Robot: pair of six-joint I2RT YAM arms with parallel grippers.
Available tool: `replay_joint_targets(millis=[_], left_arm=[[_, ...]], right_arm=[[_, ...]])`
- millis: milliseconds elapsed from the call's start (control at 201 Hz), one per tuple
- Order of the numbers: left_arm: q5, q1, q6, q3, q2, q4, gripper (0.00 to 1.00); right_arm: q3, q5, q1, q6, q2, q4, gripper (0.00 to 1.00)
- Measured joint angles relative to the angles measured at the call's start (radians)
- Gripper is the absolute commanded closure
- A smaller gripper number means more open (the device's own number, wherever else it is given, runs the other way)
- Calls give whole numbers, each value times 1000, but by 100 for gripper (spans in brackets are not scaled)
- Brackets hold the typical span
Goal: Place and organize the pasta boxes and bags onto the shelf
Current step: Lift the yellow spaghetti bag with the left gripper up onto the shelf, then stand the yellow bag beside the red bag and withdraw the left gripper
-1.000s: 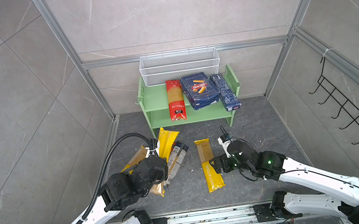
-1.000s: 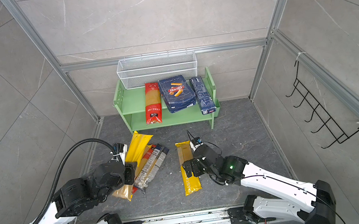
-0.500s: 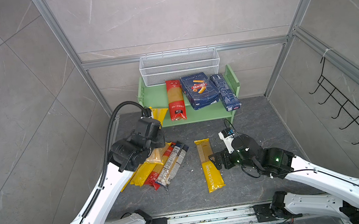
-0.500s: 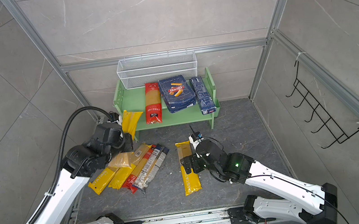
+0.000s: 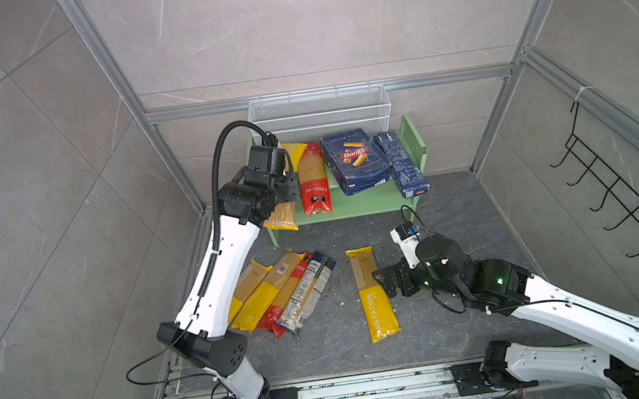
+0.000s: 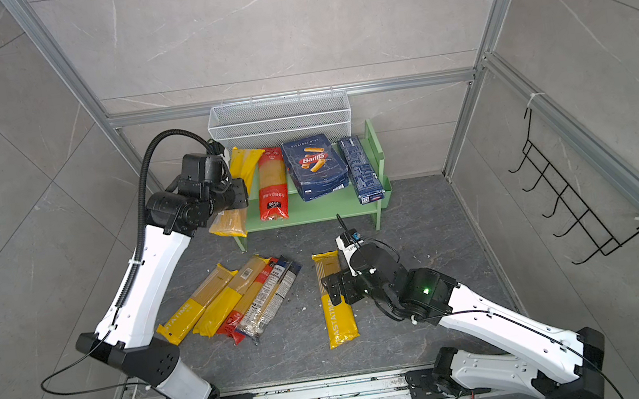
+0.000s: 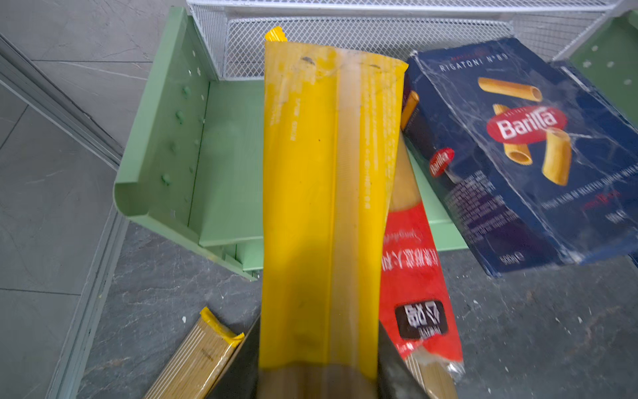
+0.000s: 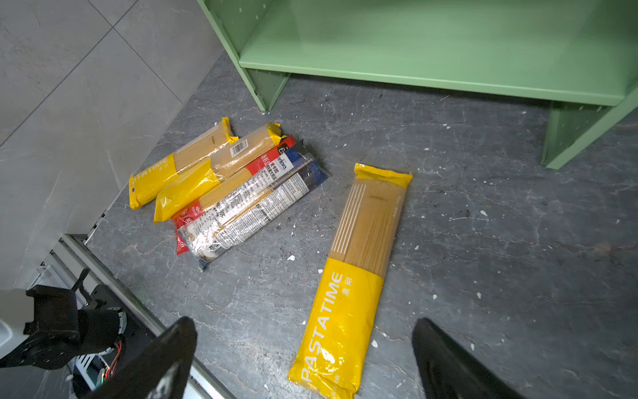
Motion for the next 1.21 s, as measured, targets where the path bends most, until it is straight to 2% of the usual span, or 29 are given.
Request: replay_joint_targets(millis=[144, 309, 697, 767, 851, 896, 1050, 1210], left_arm=[[25, 48, 12, 138, 140, 14, 100], [74, 94, 13, 222, 257, 28, 100], [132, 153, 13, 235, 351, 90, 100], [143, 156, 13, 235, 352, 99, 80], [148, 157, 13, 231, 352, 109, 42], [151, 157, 13, 216, 350, 127, 30], [177, 156, 7, 119, 309, 220, 5], [182, 122, 14, 22, 193, 260, 0]], right_arm=[[23, 13, -18, -11, 26, -18, 0], [43, 20, -53, -22, 51, -37, 0], [82, 7, -128, -34, 108, -41, 1], [82, 2, -131, -34, 124, -41, 0], [82, -3, -134, -34, 131, -41, 0], [82, -3, -135, -33, 131, -41, 0], [96, -2, -135, -33, 140, -48, 1], [96, 19, -135, -33, 150, -72, 0]])
